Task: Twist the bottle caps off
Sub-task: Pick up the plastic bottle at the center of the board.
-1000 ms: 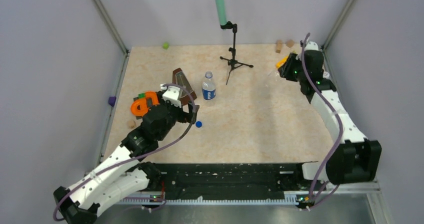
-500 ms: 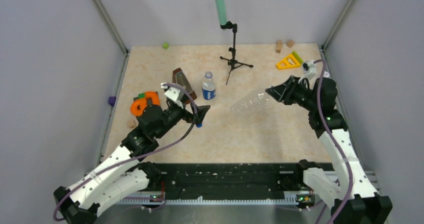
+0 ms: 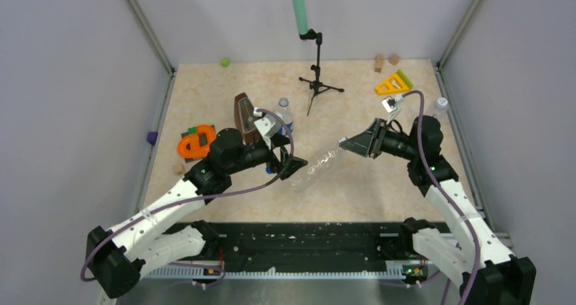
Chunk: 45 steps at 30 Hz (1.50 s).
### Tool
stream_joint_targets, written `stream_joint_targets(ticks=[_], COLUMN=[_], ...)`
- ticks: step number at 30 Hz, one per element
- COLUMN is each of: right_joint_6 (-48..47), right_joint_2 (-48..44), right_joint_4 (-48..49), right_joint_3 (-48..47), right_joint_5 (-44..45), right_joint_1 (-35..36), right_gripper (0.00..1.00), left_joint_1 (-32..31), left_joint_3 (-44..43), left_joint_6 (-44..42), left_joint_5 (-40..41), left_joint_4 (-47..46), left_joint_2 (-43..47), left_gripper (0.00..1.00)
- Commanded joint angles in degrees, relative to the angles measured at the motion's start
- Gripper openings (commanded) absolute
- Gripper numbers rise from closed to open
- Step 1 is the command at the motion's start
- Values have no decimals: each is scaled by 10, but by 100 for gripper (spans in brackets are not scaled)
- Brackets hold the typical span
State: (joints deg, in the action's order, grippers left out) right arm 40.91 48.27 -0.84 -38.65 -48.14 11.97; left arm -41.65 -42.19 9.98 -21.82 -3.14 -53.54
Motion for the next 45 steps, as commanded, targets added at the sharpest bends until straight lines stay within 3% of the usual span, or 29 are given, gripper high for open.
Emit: stream_joint_targets(ticks=[1,8,12,19,30,32,38,40,42,45], right_joint_6=[22,71,33,53,90,93,86,87,85,82], right_joint_2=[15,21,25,24,20,21,20,20,22,26], right_joint_4=[71,168,137,191,245,248,235,231,223,223], right_joint_3=[-12,16,-9,-3,27,28,33,36,36,38], right_joint_5=[-7,12,31,23,33,29,26,24,24,25], right_joint_1=[41,63,92,111,111,111,111,111,111,111], right_gripper=[0,0,0,0,0,0,0,0,3,23], left_joint_1=[2,2,2,1,1,0,1,1,1,1], left_joint_3=[-31,-46,-58,-85,-85,-84,-83,-83,-83,-82], left_joint_6=[4,8,2,-9,-19,-20,-34,-45,-55,-73], left_joint_5=[-52,-157,-210,-223,-187,-174,-144,-138,-128,-122], left_joint_4=[-39,-26,-10,19,51,51,59,69,80,93], left_joint_2=[-11,-47,-77,-110,-111,-109,-104,-104,-105,-105], left_gripper=[94,94,89,83,62,47,19,2,0,0])
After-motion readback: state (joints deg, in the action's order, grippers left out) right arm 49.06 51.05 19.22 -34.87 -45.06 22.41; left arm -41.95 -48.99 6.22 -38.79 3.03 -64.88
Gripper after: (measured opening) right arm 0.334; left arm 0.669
